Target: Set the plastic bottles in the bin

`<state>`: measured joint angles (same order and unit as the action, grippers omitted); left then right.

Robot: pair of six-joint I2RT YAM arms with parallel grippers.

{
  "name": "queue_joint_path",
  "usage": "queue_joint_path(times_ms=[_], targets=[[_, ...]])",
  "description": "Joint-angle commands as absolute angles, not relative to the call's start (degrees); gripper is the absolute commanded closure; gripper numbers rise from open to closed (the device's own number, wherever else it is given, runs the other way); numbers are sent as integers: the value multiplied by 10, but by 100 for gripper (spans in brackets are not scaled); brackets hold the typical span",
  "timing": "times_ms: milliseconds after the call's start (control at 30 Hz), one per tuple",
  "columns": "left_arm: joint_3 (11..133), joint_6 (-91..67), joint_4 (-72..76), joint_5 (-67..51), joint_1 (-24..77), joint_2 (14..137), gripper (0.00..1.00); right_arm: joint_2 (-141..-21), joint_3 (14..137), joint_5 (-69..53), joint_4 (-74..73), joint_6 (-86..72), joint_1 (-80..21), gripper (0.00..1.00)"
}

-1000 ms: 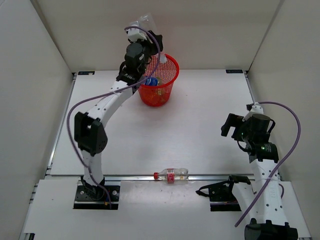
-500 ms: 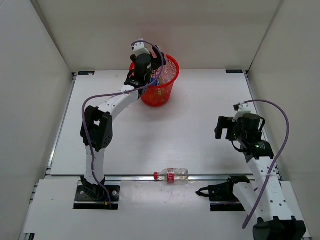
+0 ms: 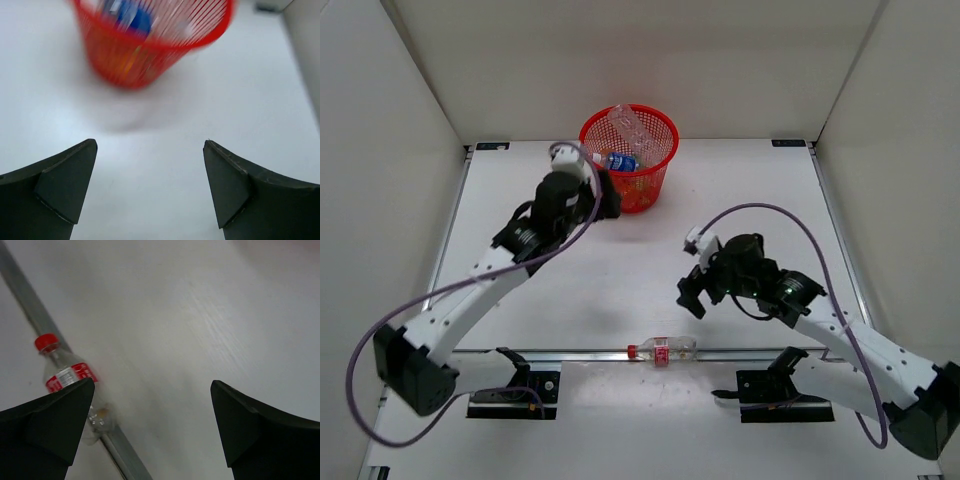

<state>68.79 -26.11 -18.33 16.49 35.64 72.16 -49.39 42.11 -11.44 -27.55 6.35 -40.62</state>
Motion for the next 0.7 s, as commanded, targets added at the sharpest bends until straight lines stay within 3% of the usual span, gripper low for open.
queue_joint_path(times_ms=[0,133,233,333,467,500,667], targets=[[553,-309,-417,128,317,632,2,-562,463,-189,-236,91,-460,1],[443,-352,-532,142,288,513,1,-654,471,-196,-225,138,-545,2],[419,-363,-595,121,242,471,1,-692,467,-158,-208,172,-601,1],[426,-404,-588,109,264,425,1,-724,454,-146,-188,181,-622,1],[424,-394,-571,70,242,426,2,-773,453,-144,-185,178,-632,1],[422,-378,-571,68,238,434,1,-779,447,-138,-180,183,-634,6],[437,-383,-590,111,245,452,2,-831,436,-92,-178,189,-653,6]])
